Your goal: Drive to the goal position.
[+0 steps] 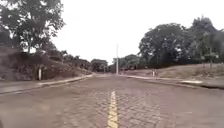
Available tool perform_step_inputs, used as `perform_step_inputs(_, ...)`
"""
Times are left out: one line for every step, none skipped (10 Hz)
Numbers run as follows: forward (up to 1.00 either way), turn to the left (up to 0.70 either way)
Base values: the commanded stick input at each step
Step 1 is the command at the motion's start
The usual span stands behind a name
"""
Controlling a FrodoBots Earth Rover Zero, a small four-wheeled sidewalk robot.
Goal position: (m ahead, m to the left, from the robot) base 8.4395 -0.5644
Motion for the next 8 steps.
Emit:
perform_step_inputs(1.00, 0.00)
perform_step_inputs(1.00, 0.00)
perform_step_inputs(1.00, 0.00)
perform_step_inputs(1.00, 0.00)
perform_step_inputs(1.00, 0.00)
perform_step_inputs(1.00, 0.00)
perform_step_inputs(1.00, 0.00)
perform_step_inputs(1.00, 0.00)
